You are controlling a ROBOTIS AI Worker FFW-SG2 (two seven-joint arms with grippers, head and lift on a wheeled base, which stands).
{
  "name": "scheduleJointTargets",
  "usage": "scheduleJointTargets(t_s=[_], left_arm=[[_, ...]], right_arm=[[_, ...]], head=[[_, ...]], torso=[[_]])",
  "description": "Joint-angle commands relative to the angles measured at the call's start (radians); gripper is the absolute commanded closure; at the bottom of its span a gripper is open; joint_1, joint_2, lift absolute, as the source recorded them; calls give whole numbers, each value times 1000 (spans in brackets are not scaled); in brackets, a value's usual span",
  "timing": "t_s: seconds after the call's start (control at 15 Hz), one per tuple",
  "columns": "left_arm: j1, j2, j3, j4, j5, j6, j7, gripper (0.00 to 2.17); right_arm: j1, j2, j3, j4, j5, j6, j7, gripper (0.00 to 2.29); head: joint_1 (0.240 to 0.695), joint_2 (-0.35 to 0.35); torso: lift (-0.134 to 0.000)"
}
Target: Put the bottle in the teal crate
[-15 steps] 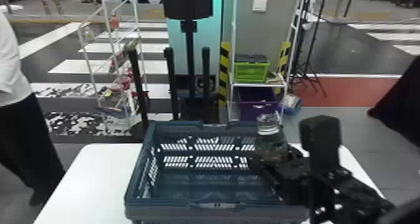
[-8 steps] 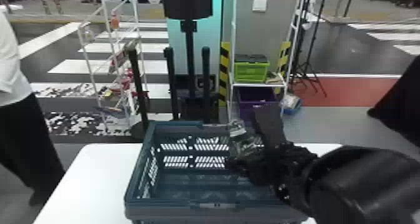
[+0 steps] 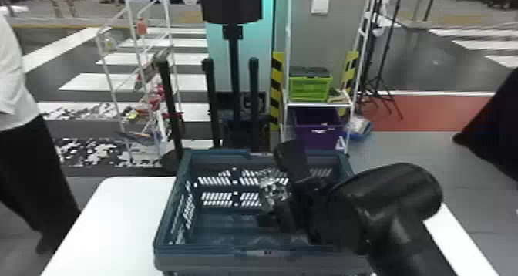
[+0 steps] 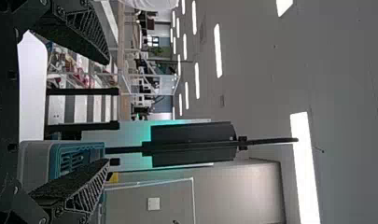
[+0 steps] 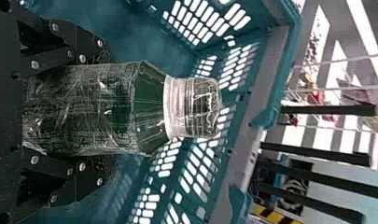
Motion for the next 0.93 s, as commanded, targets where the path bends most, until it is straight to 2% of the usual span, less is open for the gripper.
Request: scheduleJointTargets(t_s=[0.0, 0.27, 0.53, 0.8, 0.87], left_arm=[[-2, -2, 0, 1, 2, 1, 0, 144], [-8, -2, 1, 6, 6, 1, 0, 144], [-11, -2, 3, 9, 9, 1, 0, 144], [-14, -2, 5, 1, 11, 13, 0, 144], [-16, 0, 5, 0, 11, 19, 0, 144]], right_arm=[[-31, 22, 10, 90, 0, -9, 8, 1899], [-72, 41, 35, 230, 0, -98, 8, 1899], [-112, 41, 47, 377, 0, -202, 22, 1895], [-129, 41, 53, 445, -1, -229, 37, 1878], [-130, 41, 55, 451, -1, -233, 43, 1727]], head=[[499, 0], [499, 0], [499, 0], [499, 0], [499, 0]], torso=[[0], [0], [0], [0], [0]])
